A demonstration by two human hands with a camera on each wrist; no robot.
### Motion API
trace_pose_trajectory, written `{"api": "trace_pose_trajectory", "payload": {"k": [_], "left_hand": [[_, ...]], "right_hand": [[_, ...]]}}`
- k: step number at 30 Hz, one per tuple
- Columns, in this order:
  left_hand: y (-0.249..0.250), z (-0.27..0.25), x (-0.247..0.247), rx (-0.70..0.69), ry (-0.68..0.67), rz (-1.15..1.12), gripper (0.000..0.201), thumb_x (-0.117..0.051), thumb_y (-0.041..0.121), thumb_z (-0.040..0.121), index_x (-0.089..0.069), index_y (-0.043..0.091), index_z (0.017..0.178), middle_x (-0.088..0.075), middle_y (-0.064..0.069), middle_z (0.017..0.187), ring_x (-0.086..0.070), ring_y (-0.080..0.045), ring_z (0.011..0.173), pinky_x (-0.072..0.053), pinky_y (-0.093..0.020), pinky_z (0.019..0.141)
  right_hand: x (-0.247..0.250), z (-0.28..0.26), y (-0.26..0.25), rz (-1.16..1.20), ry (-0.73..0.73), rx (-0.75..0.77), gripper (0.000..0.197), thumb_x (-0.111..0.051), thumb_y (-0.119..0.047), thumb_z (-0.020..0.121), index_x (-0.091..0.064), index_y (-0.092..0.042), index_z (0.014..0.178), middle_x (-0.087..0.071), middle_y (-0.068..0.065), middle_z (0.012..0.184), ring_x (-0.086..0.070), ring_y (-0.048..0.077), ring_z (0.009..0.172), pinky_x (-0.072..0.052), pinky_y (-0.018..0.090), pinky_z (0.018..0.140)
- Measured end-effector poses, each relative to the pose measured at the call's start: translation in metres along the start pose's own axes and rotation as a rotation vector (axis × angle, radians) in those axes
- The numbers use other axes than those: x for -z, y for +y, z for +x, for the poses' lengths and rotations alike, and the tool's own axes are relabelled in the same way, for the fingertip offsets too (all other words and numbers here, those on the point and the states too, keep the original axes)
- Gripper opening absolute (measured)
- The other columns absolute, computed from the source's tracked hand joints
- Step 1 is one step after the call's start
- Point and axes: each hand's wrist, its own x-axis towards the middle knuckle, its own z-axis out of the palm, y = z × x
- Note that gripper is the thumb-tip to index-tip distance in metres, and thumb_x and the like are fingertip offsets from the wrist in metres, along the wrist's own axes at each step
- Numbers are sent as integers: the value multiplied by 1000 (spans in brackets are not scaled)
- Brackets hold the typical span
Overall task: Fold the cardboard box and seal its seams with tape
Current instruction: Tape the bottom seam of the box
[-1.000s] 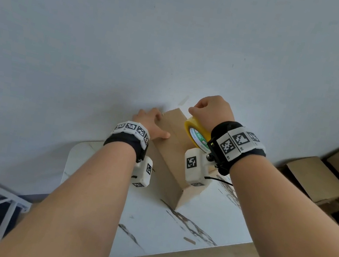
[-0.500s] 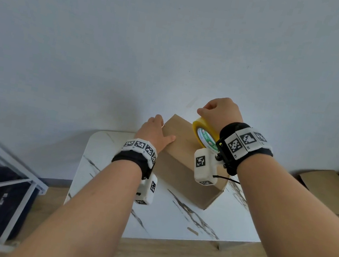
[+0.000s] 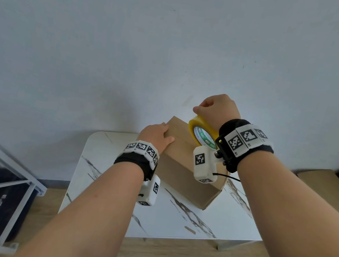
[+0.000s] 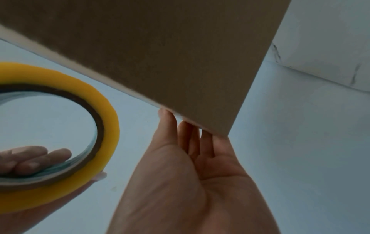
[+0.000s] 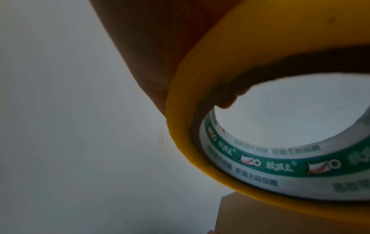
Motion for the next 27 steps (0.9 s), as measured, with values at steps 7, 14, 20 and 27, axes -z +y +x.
{"api": "trace_pose_trajectory", "payload": {"k": [7, 14, 20, 27], "left_hand": [[-1, 3, -2, 4, 4, 19, 46, -44, 39, 97, -47, 14, 136, -56, -6, 132, -52, -25, 119, -40, -33, 98], [-8, 12, 3, 110, 83, -254, 37, -53, 27, 92, -59, 24, 129, -58, 1, 134, -54, -19, 121, -40, -26, 97], [5, 16, 36, 176, 163, -773, 11, -69, 18, 77, -71, 19, 89, -67, 6, 88, -60, -13, 85, -44, -23, 71], [15, 16, 43, 157, 60, -982, 12, -62, 18, 83, -66, 13, 93, -66, 1, 85, -56, -17, 79, -44, -25, 66]], "right_hand": [[-5, -1, -5, -42, -130, 67, 15, -68, -34, 83, -72, -19, 82, -69, -4, 87, -62, 13, 80, -47, 25, 66], [-9, 2, -6, -54, -136, 31, 17, -69, -33, 83, -73, -17, 85, -69, -2, 88, -62, 15, 80, -47, 24, 65], [-14, 4, -8, -74, -136, -4, 15, -70, -34, 81, -72, -19, 81, -70, -1, 86, -63, 15, 77, -46, 23, 59], [-14, 5, -13, -112, -147, -11, 14, -69, -34, 82, -70, -20, 81, -69, -2, 86, -60, 13, 75, -41, 21, 55]]}}
